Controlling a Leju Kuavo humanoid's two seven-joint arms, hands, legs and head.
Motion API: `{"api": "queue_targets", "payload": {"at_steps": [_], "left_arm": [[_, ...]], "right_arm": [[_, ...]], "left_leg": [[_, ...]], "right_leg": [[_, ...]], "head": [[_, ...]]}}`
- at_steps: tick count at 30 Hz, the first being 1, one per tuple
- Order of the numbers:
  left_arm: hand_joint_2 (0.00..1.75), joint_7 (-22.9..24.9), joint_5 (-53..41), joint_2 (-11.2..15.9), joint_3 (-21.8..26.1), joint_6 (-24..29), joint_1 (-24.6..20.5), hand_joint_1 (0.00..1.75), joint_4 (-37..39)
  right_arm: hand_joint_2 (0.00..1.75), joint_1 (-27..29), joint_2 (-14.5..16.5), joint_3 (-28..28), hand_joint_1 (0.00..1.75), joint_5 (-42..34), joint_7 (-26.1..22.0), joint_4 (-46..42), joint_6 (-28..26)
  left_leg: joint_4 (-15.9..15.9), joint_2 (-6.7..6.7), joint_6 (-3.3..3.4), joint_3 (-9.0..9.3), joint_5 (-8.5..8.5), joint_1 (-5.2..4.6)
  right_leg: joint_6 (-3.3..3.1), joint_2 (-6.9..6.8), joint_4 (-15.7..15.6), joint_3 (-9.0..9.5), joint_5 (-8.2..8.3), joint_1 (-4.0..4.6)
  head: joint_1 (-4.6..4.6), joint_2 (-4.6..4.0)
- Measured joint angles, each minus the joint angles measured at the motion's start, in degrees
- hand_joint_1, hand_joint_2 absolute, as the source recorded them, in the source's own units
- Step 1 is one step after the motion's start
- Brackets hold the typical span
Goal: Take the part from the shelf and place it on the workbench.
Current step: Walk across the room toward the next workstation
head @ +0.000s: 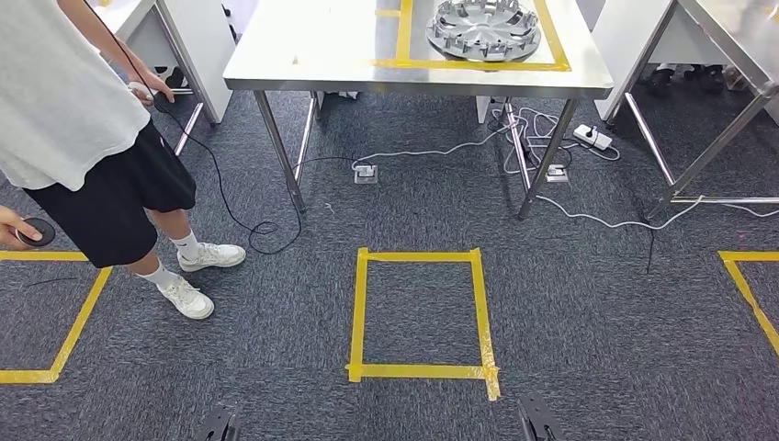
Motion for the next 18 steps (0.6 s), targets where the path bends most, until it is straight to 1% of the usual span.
{"api": "queue_targets", "payload": {"at_steps": [1,2,3,4,5,6,7,8,9,10,11,12,13,14,15,16,17,18], "left_arm": [[0.00,0.01,-0.01,0.02,0.00,0.04,-0.01,0.00,-0.01],[0.00,0.02,-0.01,0.05,-0.01,0.09,-0.08,0.00,-0.01],[0.00,0.07,-0.01,0.07,-0.02,0.16,-0.17,0.00,-0.02],[0.00,0.19,-0.01,0.08,-0.04,0.22,-0.25,0.00,-0.02],[0.00,0.35,-0.01,0.10,-0.07,0.26,-0.31,0.00,-0.02],[0.00,0.51,-0.01,0.10,-0.09,0.27,-0.33,0.00,-0.01],[0.00,0.64,-0.01,0.10,-0.11,0.25,-0.36,0.00,-0.01],[0.00,0.68,-0.01,0.10,-0.15,0.20,-0.43,0.00,-0.01],[0.00,0.66,-0.01,0.11,-0.21,0.15,-0.53,0.00,-0.01],[0.00,0.64,-0.01,0.11,-0.29,0.08,-0.63,0.00,-0.02],[0.00,0.62,-0.01,0.11,-0.38,0.03,-0.69,0.00,-0.02],[0.00,0.61,-0.02,0.11,-0.45,0.00,-0.70,0.00,-0.02],[0.00,0.61,-0.03,0.10,-0.51,-0.03,-0.69,0.00,-0.02],[0.00,0.61,-0.04,0.08,-0.54,-0.03,-0.68,0.00,-0.02],[0.00,0.61,-0.06,0.07,-0.56,-0.03,-0.69,0.00,-0.02],[0.00,0.61,-0.07,0.04,-0.62,-0.03,-0.69,0.00,-0.02],[0.00,0.61,-0.07,0.02,-0.69,-0.03,-0.69,0.00,-0.03],[0.00,0.62,-0.04,0.00,-0.76,-0.03,-0.69,0.00,-0.03]], "right_arm": [[0.00,0.03,0.01,0.00,0.00,0.12,0.07,0.62,-0.11],[0.00,0.05,0.07,0.00,0.00,0.25,0.11,1.17,-0.21],[0.00,0.01,0.15,0.00,0.00,0.42,0.14,1.64,-0.30],[0.00,-0.04,0.25,0.00,0.00,0.62,0.14,2.08,-0.40],[0.00,-0.09,0.33,0.00,0.00,0.81,0.15,2.49,-0.50],[0.00,-0.11,0.40,0.00,0.00,0.96,0.16,2.87,-0.57],[0.00,-0.11,0.48,0.01,0.00,1.09,0.17,3.23,-0.62],[0.00,-0.09,0.57,0.03,0.00,1.20,0.19,3.56,-0.64],[0.00,-0.10,0.67,0.05,0.00,1.30,0.20,3.83,-0.67],[0.00,-0.15,0.74,0.08,0.00,1.41,0.20,4.08,-0.69],[0.00,-0.20,0.79,0.09,0.00,1.49,0.21,4.26,-0.71],[0.00,-0.23,0.83,0.09,0.00,1.54,0.21,4.43,-0.72],[0.00,-0.24,0.89,0.10,0.00,1.57,0.22,4.60,-0.72],[0.00,-0.23,0.95,0.10,0.00,1.57,0.22,4.75,-0.72],[0.00,-0.24,1.01,0.11,0.00,1.57,0.23,4.88,-0.72],[0.00,-0.28,1.05,0.11,0.00,1.58,0.24,4.98,-0.73],[0.00,-0.38,1.06,0.11,0.00,1.61,0.25,5.03,-0.75],[0.00,-0.51,1.06,0.11,0.00,1.66,0.27,5.06,-0.79]], "left_leg": [[-2.99,-0.03,0.18,2.85,1.40,0.03],[-7.13,-0.10,0.51,6.07,1.72,-0.03],[-11.26,-0.18,0.88,8.94,1.41,-0.17],[-14.37,-0.26,1.27,10.95,0.77,-0.40],[-16.00,-0.31,1.66,11.85,0.13,-0.68],[-16.64,-0.30,2.06,11.97,0.31,-0.90],[-16.96,-0.21,2.60,11.88,0.82,-0.85],[-17.29,-0.09,3.18,11.63,1.46,-0.79],[-17.58,0.03,3.70,11.21,2.14,-0.66],[-17.75,0.15,4.11,10.66,2.77,-0.55],[-17.64,0.23,4.33,9.89,3.29,-0.68],[-17.51,0.29,4.43,9.12,3.79,-0.75],[-17.37,0.35,4.48,8.35,4.29,-0.85],[-17.21,0.38,4.47,7.59,4.78,-0.92],[-16.96,0.39,4.40,6.79,5.25,-0.95],[-16.66,0.38,4.30,5.99,5.64,-0.97],[-16.30,0.37,4.13,5.26,5.96,-0.98],[-15.94,0.36,3.88,4.59,6.27,-1.04]], "right_leg": [[0.21,0.04,0.19,-0.63,0.39,-0.01],[0.52,0.07,0.35,-1.13,0.73,0.01],[0.90,0.09,0.48,-1.44,1.05,0.06],[1.36,0.09,0.52,-1.62,1.41,0.04],[1.88,0.08,0.44,-1.74,1.83,-0.05],[2.41,0.10,0.27,-1.76,2.32,-0.12],[2.77,0.12,0.17,-1.90,2.53,-0.23],[2.88,0.15,0.59,-2.30,1.99,-0.24],[2.72,0.18,2.04,-3.07,0.62,-0.19],[2.39,0.18,4.81,-4.21,-1.61,-0.19],[2.10,0.19,8.57,-5.51,-4.14,-0.18],[2.04,0.19,12.74,-6.63,-6.26,-0.21],[2.27,0.18,16.06,-7.16,-7.47,-0.24],[2.72,0.18,17.63,-6.83,-7.59,-0.27],[3.30,0.18,17.11,-5.47,-6.78,-0.30],[3.80,0.18,14.33,-3.08,-5.48,-0.33],[3.93,0.18,10.12,-0.17,-4.73,-0.32],[3.67,0.19,5.55,2.82,-4.67,-0.18]], "head": [[-0.01,0.00],[-0.01,0.00],[0.02,0.00],[0.02,0.00],[0.03,0.00],[0.03,0.00],[0.02,0.00],[0.06,0.00],[0.13,0.00],[0.21,0.00],[0.27,0.00],[0.31,0.00],[0.31,0.00],[0.31,0.00],[0.32,0.00],[0.32,0.00],[0.32,0.00],[0.32,0.00]]}}
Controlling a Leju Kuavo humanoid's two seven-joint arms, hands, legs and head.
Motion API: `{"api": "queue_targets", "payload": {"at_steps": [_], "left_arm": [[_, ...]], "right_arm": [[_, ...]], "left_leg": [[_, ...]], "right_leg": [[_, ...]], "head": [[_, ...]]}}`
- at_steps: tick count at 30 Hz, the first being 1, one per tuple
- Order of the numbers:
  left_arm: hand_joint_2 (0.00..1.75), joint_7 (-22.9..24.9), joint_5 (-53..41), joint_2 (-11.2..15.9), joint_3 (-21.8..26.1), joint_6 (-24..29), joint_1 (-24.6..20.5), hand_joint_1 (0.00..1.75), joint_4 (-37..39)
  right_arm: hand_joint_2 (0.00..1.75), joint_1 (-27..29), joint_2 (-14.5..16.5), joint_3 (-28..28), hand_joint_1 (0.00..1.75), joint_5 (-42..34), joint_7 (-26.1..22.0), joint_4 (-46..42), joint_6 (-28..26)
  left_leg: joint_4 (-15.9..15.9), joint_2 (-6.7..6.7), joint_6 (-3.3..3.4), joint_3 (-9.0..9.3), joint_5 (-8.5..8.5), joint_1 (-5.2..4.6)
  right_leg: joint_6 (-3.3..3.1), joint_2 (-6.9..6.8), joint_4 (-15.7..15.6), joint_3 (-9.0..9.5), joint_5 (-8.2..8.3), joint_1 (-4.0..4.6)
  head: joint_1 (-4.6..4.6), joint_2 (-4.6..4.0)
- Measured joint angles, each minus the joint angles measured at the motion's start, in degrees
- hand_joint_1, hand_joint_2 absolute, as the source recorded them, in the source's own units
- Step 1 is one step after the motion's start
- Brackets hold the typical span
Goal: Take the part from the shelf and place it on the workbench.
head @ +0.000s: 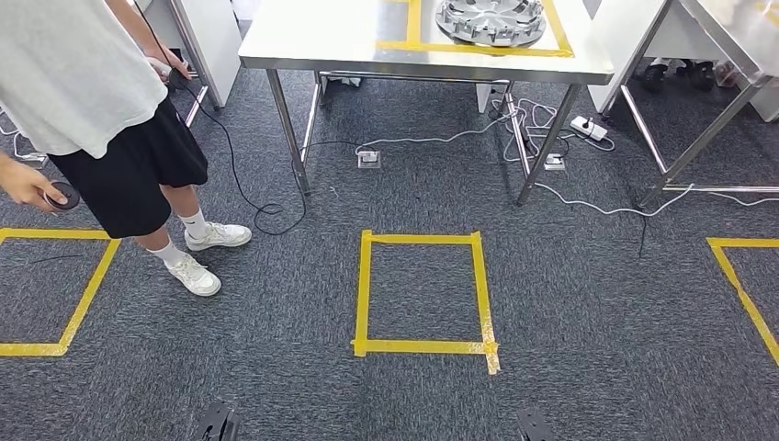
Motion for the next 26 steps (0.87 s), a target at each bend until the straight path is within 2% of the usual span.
{"api": "queue_targets", "payload": {"at_steps": [1,2,3,5,6,7,9,10,11,12,13,14,15,16,17,18,20,22,23,25,26], "left_arm": [[0.00,0.01,0.11,-0.02,-0.07,0.01,0.00,0.00,0.00],[0.00,0.02,0.24,-0.03,-0.10,0.04,0.02,0.00,0.00],[0.00,0.03,0.39,-0.03,-0.11,0.10,0.05,0.00,0.01],[0.00,0.04,0.57,0.00,-0.11,0.22,0.22,0.00,0.02],[0.00,0.05,0.62,0.00,-0.12,0.27,0.33,0.00,0.02],[0.00,0.05,0.64,0.00,-0.13,0.28,0.42,0.00,0.03],[0.00,0.04,0.69,-0.02,-0.14,0.31,0.52,0.00,0.03],[0.00,0.04,0.74,-0.02,-0.14,0.32,0.56,0.00,0.03],[0.00,0.04,0.78,-0.01,-0.14,0.33,0.62,0.00,0.03],[0.00,0.05,0.83,-0.01,-0.14,0.33,0.67,0.00,0.03],[0.00,0.05,0.87,-0.01,-0.14,0.33,0.70,0.00,0.03],[0.00,0.04,0.91,0.00,-0.14,0.33,0.71,0.00,0.02],[0.00,0.04,0.94,0.03,-0.14,0.33,0.69,0.00,0.02],[0.00,0.04,0.98,0.06,-0.15,0.33,0.67,0.00,0.02],[0.00,0.04,1.01,0.09,-0.17,0.35,0.69,0.00,0.02],[0.00,0.04,1.03,0.11,-0.19,0.39,0.71,0.00,0.03],[0.00,0.05,1.07,0.08,-0.24,0.48,0.74,0.00,0.03],[0.00,0.05,1.08,0.00,-0.27,0.52,0.63,0.00,0.02],[0.00,0.05,1.08,-0.06,-0.30,0.52,0.60,0.00,0.02],[0.00,0.05,1.08,-0.10,-0.45,0.52,0.60,0.00,0.03],[0.00,0.05,1.08,-0.12,-0.50,0.52,0.61,0.00,0.03]], "right_arm": [[0.00,-0.11,0.02,0.01,0.00,0.10,0.02,0.03,-0.05],[0.00,-0.19,0.04,0.01,0.00,0.23,0.04,0.07,-0.15],[0.00,-0.20,0.07,0.02,0.00,0.36,0.06,0.12,-0.27],[0.00,-0.16,0.20,0.03,0.00,0.57,0.09,0.24,-0.45],[0.00,-0.17,0.26,0.04,0.00,0.62,0.12,0.28,-0.48],[0.00,-0.19,0.33,0.04,0.00,0.67,0.15,0.31,-0.50],[0.00,-0.18,0.44,0.04,0.00,0.71,0.21,0.34,-0.50],[0.00,-0.14,0.48,0.04,0.00,0.74,0.26,0.37,-0.50],[0.00,-0.11,0.52,0.04,0.00,0.76,0.29,0.40,-0.50],[0.00,-0.09,0.54,0.04,0.00,0.79,0.35,0.46,-0.51],[0.00,-0.07,0.56,0.04,0.00,0.81,0.42,0.51,-0.53],[0.00,-0.07,0.60,0.04,0.00,0.84,0.48,0.56,-0.56],[0.00,-0.09,0.67,0.04,0.00,0.87,0.54,0.60,-0.59],[0.00,-0.14,0.75,0.04,0.00,0.89,0.56,0.62,-0.63],[0.00,-0.20,0.83,0.04,0.00,0.90,0.56,0.63,-0.66],[0.00,-0.24,0.91,0.04,0.00,0.90,0.56,0.64,-0.69],[0.00,-0.23,0.96,0.04,0.00,0.88,0.57,0.69,-0.73],[0.00,-0.22,0.98,0.05,0.00,0.87,0.57,0.75,-0.75],[0.00,-0.24,0.93,0.06,0.00,0.85,0.57,0.79,-0.75],[0.00,-0.21,0.89,0.07,0.00,0.81,0.57,0.91,-0.74],[0.00,-0.18,0.87,0.07,0.00,0.80,0.57,0.94,-0.74]], "left_leg": [[0.21,0.00,-0.32,-0.45,0.33,-0.06],[0.32,0.01,-0.68,-0.74,0.70,-0.08],[0.28,0.01,-1.07,-0.89,1.11,-0.08],[0.52,-0.07,-1.81,-1.22,1.19,0.09],[1.42,-0.14,-2.20,-1.61,0.08,0.23],[3.39,-0.20,-2.60,-2.31,-1.93,0.39],[10.59,-0.25,-3.34,-4.58,-7.22,0.74],[14.30,-0.25,-3.62,-5.58,-8.95,0.87],[16.66,-0.25,-3.79,-5.91,-9.54,0.96],[16.69,-0.25,-3.84,-5.10,-8.96,1.03],[14.37,-0.25,-3.77,-3.11,-7.61,1.06],[10.20,-0.27,-3.52,-0.24,-6.16,1.06],[5.93,-0.29,-3.17,2.62,-5.39,0.98],[2.64,-0.31,-2.76,4.68,-4.98,0.83],[0.71,-0.32,-2.36,5.77,-5.03,0.65],[0.25,-0.32,-2.03,5.94,-5.22,0.44],[-0.32,-0.20,-1.16,5.67,-4.56,0.41],[-1.18,0.14,-0.08,5.39,-3.57,0.64],[-1.47,0.39,0.30,5.12,-3.10,0.74],[-1.51,0.85,0.59,4.31,-2.51,0.59],[-1.50,0.98,0.58,4.09,-2.38,0.54]], "right_leg": [[-0.48,0.02,-3.40,2.07,-0.31,0.14],[-1.09,0.03,-5.46,3.08,-0.86,0.34],[-1.61,0.04,-6.17,3.30,-0.98,0.54],[-2.58,-0.01,-6.26,2.60,-0.21,0.29],[-3.11,-0.07,-6.36,2.34,0.25,0.11],[-3.54,-0.12,-6.46,2.01,0.74,-0.08],[-3.96,-0.19,-6.37,1.19,1.56,0.01],[-3.94,-0.21,-6.30,0.75,1.94,0.06],[-3.86,-0.20,-6.18,0.33,2.29,0.11],[-3.73,-0.18,-6.03,-0.03,2.56,0.12],[-3.58,-0.15,-5.85,-0.39,2.75,0.12],[-3.45,-0.12,-5.64,-0.62,2.87,0.12],[-3.24,-0.11,-5.48,-0.84,2.99,0.19],[-3.00,-0.12,-5.36,-1.01,3.14,0.26],[-2.71,-0.13,-5.29,-1.16,3.32,0.32],[-2.34,-0.14,-5.30,-1.33,3.56,0.35],[-1.69,-0.12,-5.30,-1.59,3.86,0.32],[-1.65,-0.07,-3.05,-2.95,2.40,0.33],[-1.87,-0.05,0.01,-4.43,0.72,0.27],[-2.01,-0.02,8.16,-8.00,-2.90,0.14],[-1.99,-0.02,10.49,-8.98,-3.80,0.11]], "head": [[-0.02,0.00],[-0.02,0.00],[-0.04,0.00],[-0.02,0.00],[-0.09,0.00],[-0.13,0.00],[-0.26,0.00],[-0.26,0.00],[-0.27,0.00],[-0.27,0.00],[-0.28,0.00],[-0.28,0.00],[-0.27,0.00],[-0.26,0.00],[-0.26,0.00],[-0.25,0.00],[-0.26,0.00],[-0.13,0.00],[-0.05,0.00],[0.06,0.00],[0.06,0.00]]}}
